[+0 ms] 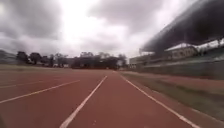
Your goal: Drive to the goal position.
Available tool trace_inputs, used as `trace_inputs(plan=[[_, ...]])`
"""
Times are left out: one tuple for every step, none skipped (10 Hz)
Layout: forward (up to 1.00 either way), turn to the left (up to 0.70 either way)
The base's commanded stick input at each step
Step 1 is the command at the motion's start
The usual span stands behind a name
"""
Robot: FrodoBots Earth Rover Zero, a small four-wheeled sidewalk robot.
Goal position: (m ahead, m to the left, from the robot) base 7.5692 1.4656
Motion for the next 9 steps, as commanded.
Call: trace_inputs(plan=[[0.7, 0.0], [0.7, 0.0], [0.7, 0.0], [0.7, 0.0], [0.7, 0.0], [0.7, 0.0], [0.7, 0.0], [0.7, 0.0], [0.7, 0.0]])
